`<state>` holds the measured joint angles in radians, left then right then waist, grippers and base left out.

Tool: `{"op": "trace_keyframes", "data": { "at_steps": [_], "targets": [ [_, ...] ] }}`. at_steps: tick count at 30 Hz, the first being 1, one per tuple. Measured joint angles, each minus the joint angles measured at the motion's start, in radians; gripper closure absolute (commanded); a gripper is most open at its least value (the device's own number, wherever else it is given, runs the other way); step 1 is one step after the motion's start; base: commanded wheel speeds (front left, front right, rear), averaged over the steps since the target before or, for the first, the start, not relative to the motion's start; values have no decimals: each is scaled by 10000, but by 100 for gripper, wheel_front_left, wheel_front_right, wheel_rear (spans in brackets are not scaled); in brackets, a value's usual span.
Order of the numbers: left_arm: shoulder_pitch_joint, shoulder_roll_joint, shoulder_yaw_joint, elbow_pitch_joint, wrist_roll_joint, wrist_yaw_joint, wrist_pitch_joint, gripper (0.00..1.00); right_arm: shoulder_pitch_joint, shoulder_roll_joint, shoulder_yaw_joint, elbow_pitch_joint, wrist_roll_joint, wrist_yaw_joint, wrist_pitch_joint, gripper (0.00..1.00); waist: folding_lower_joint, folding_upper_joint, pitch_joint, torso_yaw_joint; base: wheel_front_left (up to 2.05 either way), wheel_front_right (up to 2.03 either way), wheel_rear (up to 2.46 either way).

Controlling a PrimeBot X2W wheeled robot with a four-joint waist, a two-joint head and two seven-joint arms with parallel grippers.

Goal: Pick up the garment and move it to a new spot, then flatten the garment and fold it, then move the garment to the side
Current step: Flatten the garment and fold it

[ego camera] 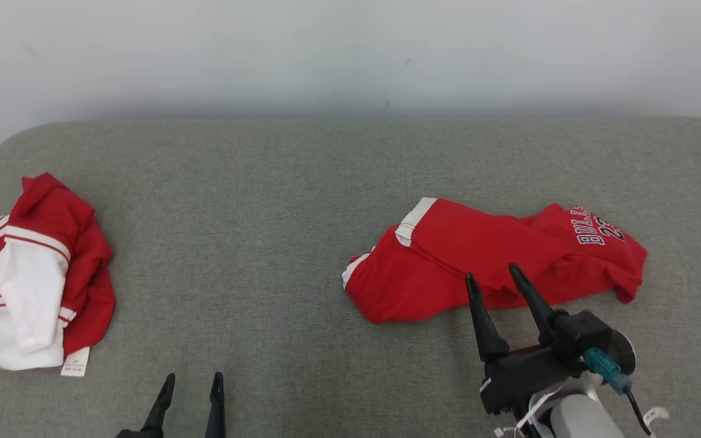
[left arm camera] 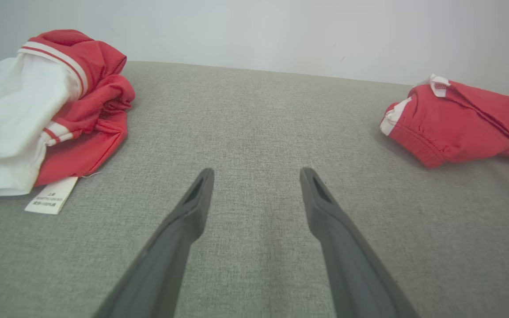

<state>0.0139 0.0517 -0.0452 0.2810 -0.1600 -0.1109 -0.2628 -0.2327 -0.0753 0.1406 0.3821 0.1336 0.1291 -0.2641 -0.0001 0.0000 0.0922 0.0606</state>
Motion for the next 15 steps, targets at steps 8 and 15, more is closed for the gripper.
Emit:
{"op": "trace_keyframes", "data": {
  "at_steps": [8,15],
  "targets": [
    [-185,-4,-556,199,-305,136,0,0,-1500,-259,38,1411,-767,0,-2,0,1,1,454,910,0,0,0],
    [-280,-2,-746,251,-552,207,0,0,-2386,-257,-640,2495,-1561,0,-2,0,2,1,846,1631,0,0,0]
  ]
}}
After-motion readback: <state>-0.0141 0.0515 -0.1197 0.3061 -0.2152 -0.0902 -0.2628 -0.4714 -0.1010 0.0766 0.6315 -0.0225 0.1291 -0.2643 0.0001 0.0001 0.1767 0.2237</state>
